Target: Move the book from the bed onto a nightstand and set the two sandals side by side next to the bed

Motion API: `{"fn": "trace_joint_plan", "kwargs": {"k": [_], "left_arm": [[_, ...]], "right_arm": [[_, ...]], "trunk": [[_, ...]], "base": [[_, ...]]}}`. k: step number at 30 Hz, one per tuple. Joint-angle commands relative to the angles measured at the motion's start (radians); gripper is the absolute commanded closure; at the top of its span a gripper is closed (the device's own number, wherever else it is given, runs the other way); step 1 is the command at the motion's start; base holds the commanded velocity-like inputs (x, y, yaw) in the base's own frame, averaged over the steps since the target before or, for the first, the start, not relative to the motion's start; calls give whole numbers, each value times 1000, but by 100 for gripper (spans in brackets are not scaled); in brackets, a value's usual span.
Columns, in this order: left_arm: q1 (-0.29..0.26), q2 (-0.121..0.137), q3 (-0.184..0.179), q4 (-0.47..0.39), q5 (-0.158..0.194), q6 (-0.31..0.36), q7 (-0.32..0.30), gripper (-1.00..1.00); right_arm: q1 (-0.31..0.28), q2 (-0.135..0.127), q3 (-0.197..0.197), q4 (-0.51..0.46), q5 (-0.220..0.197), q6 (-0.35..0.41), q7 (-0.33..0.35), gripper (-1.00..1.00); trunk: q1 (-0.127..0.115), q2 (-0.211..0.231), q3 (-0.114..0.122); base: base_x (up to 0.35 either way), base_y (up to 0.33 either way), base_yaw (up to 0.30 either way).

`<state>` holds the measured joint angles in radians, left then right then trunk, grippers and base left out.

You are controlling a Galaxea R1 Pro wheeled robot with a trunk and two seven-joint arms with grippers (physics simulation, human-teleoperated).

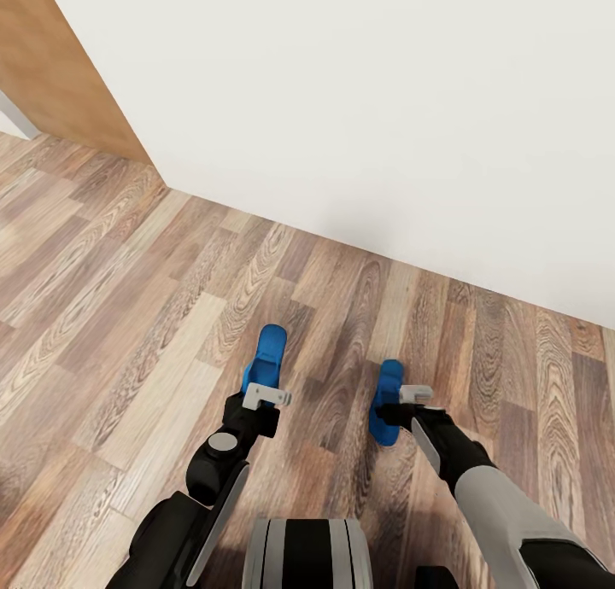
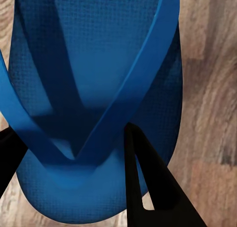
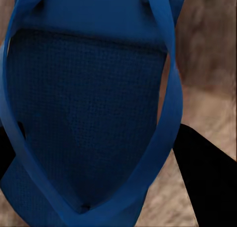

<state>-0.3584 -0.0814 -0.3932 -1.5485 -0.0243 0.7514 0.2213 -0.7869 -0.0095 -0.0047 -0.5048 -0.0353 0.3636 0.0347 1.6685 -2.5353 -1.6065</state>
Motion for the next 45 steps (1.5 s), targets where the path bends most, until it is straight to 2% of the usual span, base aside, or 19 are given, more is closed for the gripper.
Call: {"fn": "trace_joint_plan", "kwargs": {"k": [1, 7, 8, 9, 12, 14, 17, 21, 24, 29, 33, 43, 45], "left_arm": [[-1, 0, -1, -1, -3, 6, 6, 100], [-1, 0, 4, -1, -3, 6, 7, 100], [-1, 0, 12, -1, -3, 8, 7, 100], [-1, 0, 13, -1, -3, 8, 7, 100], [-1, 0, 13, -1, -3, 8, 7, 100], [-1, -1, 14, -1, -3, 9, 7, 100], [-1, -3, 24, -1, -3, 10, 7, 100], [-1, -7, 75, -1, -3, 38, 7, 100], [-1, -7, 91, -1, -3, 51, 6, 100], [-1, -8, 96, -1, -2, 54, 6, 100], [-1, -8, 96, -1, 14, 54, 6, 100], [-1, -8, 95, -1, 18, 54, 6, 100], [-1, -8, 95, -1, 18, 54, 6, 100]], "right_arm": [[1, 0, 0, -24, -3, 15, 2, 100], [9, -1, 1, -147, -1, 60, 1, 100], [85, -1, 3, -345, 5, 133, 1, 100], [142, -1, 3, -483, 7, 195, 1, 100], [188, -1, 3, -603, 9, 250, 0, 100], [200, -1, 3, -643, 12, 279, -1, 100], [206, -1, 3, -664, 13, 296, -1, 100], [208, -2, 3, -671, 14, 302, -1, 100], [208, -2, 3, -672, 15, 303, 0, 100], [208, -3, 3, -672, 15, 303, -1, 100], [208, -3, 3, -672, 15, 303, -1, 100], [208, -3, 3, -672, 15, 304, -1, 100], [208, -3, 3, -672, 16, 303, -1, 100]], "trunk": [[-1, 0, 3], [-3, 1, 26], [-4, 2, 30], [-4, 2, 34], [-6, 3, 47], [-6, 3, 56], [-8, 4, 70], [-10, 5, 89], [-11, 5, 103], [-13, 7, 126], [-13, 7, 130], [-13, 7, 138], [-14, 7, 148]], "base": [[0, 0, 0], [0, 0, 0], [0, 0, 0], [0, 0, 0], [0, 0, 74], [0, 0, 180], [0, 0, 221], [0, 0, 243], [0, 0, 249], [0, 0, 250], [0, 0, 251], [0, 0, 251], [0, 0, 230]]}}
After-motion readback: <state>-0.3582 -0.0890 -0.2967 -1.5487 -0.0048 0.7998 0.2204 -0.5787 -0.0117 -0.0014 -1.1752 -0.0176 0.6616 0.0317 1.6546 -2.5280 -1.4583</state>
